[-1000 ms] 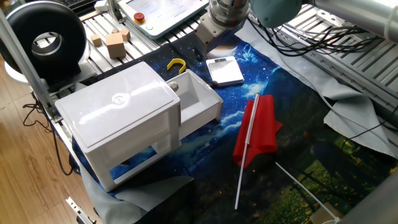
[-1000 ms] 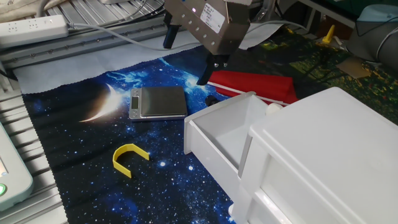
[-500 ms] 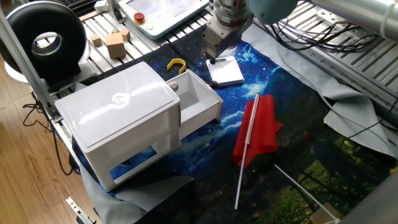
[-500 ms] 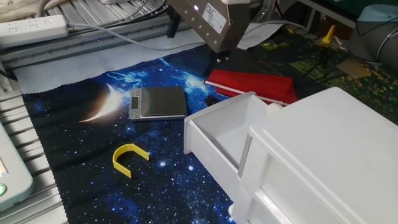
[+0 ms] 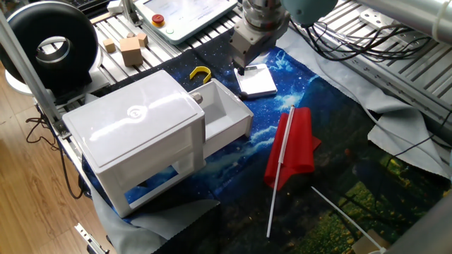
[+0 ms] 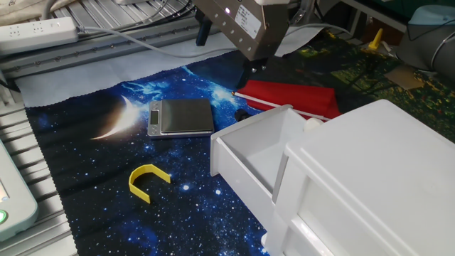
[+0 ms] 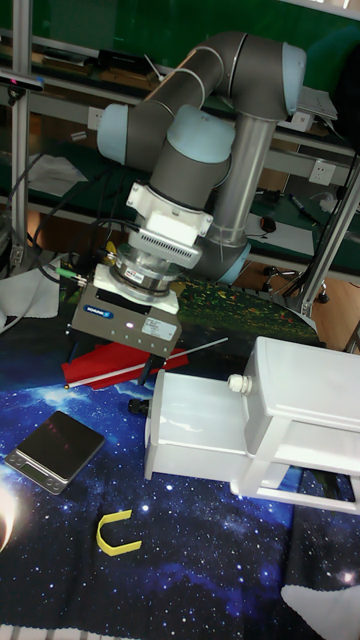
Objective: Use the gripper to push and close the drawer
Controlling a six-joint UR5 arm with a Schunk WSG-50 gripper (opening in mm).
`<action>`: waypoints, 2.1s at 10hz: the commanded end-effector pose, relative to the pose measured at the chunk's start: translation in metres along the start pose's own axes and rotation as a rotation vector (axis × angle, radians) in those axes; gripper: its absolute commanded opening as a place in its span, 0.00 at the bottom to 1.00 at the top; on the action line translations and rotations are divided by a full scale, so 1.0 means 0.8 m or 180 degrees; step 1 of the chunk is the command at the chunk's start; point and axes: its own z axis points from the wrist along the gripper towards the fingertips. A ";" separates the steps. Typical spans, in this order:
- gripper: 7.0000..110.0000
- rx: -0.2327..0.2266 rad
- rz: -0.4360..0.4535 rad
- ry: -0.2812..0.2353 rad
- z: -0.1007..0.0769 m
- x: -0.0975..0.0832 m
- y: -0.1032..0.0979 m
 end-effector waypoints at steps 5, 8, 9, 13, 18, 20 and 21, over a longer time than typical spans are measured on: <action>0.99 -0.0102 -0.0106 -0.0081 0.037 -0.027 -0.027; 0.99 -0.0705 -0.0455 0.0320 0.059 0.022 -0.030; 0.99 -0.0839 -0.0504 0.0433 0.060 0.039 -0.033; 0.99 -0.1057 -0.0294 0.0423 0.080 0.049 -0.007; 0.99 -0.0994 0.0233 0.0292 0.121 0.029 0.003; 0.99 -0.0647 0.0150 0.0380 0.118 0.046 -0.032; 0.99 -0.0491 0.0067 0.0381 0.114 0.051 -0.050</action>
